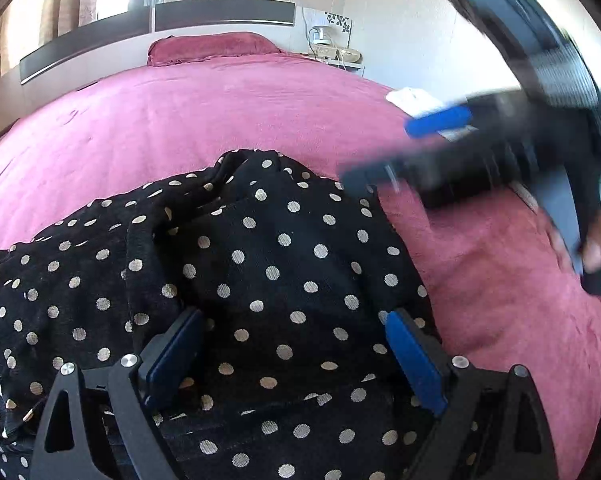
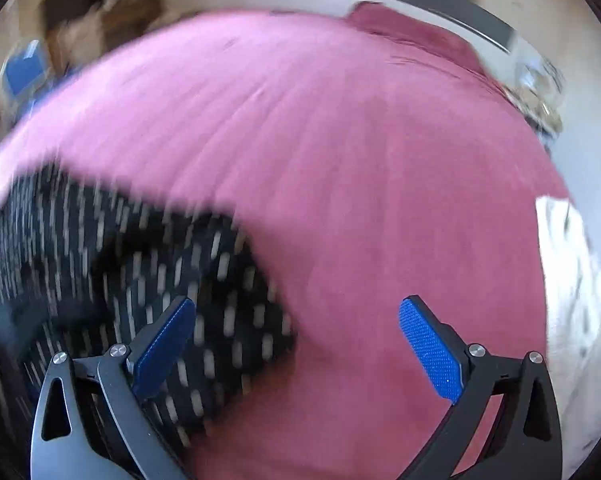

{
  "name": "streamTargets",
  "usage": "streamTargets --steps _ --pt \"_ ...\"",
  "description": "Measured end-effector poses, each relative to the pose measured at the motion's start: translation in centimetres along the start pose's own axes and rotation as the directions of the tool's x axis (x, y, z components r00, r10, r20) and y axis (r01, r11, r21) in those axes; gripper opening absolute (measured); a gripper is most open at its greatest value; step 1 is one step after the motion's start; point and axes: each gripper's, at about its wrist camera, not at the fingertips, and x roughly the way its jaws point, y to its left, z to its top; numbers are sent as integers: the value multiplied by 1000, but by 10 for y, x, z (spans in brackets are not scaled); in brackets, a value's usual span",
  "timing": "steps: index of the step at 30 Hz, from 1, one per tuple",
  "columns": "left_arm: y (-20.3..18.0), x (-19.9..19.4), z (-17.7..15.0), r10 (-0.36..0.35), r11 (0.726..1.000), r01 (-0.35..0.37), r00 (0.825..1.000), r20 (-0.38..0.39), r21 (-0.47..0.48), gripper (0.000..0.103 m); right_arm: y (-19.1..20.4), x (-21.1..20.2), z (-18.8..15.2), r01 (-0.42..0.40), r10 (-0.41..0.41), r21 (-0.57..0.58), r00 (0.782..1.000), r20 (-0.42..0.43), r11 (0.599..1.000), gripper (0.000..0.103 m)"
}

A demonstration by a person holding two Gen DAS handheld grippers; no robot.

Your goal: Fold clothes

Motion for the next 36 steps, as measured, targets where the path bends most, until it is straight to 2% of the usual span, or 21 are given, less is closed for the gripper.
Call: streamTargets --steps 2,4,6,8,10,13,16,18,19,20,22,27,29,31,33,34,36 --pt "0 -1 0 3 1000 -3 1000 -2 2 94 -6 12 -10 54 -55 -23 997 -53 998 103" --pt "2 -2 -1 5 1000 -5 1000 -5 3 94 -22 21 -9 49 -45 49 996 -72 998 103" --pt "2 -2 1 6 1000 -6 1000 -7 5 94 -45 14 -6 38 -32 186 999 -36 982 103" --pt "0 -2 0 6 1000 -6 1000 -6 6 94 -53 -3 -11 14 -17 235 1000 9 972 103" --pt "-3 -2 -1 7 1000 -7 1000 -5 6 94 -49 -9 -18 3 -3 183 1000 -2 983 103" --pt "-14 16 13 9 1000 -9 1000 -6 10 94 -43 -2 -31 76 -73 70 996 -43 995 103" --pt "-17 21 16 7 1000 -7 1000 -9 10 94 -72 11 -32 144 -132 177 988 -75 974 103" --pt "-16 22 18 6 1000 -6 1000 -8 10 94 -93 5 -34 123 -107 299 992 -68 946 103" --pt "-16 22 18 6 1000 -6 1000 -7 10 94 -95 0 -36 93 -80 317 995 -53 944 103" --pt "-16 22 17 6 1000 -6 1000 -5 10 94 -92 -5 -37 55 -47 305 998 -33 951 103" --pt "-17 24 15 8 1000 -8 1000 -2 12 94 -85 -10 -38 55 -48 236 998 -36 970 103" --pt "-20 -1 13 -56 998 56 997 50 6 94 -87 -43 -39 2 -14 285 999 39 959 103" --pt "-18 -29 11 -80 997 80 992 95 7 94 -88 -56 -40 -20 -1 303 998 69 953 103" --pt "11 -68 5 -110 989 125 978 177 -76 94 -88 -70 -40 -42 10 320 995 99 947 103" --pt "51 -92 3 -86 978 123 973 213 -167 94 -76 -76 -38 -71 33 300 991 131 951 103" --pt "80 -98 3 -73 966 121 975 209 -227 94 -57 -75 -35 -95 60 242 987 146 966 103" --pt "124 -89 9 -34 950 73 991 132 -303 94 -10 -80 -25 -170 152 90 972 180 981 103"
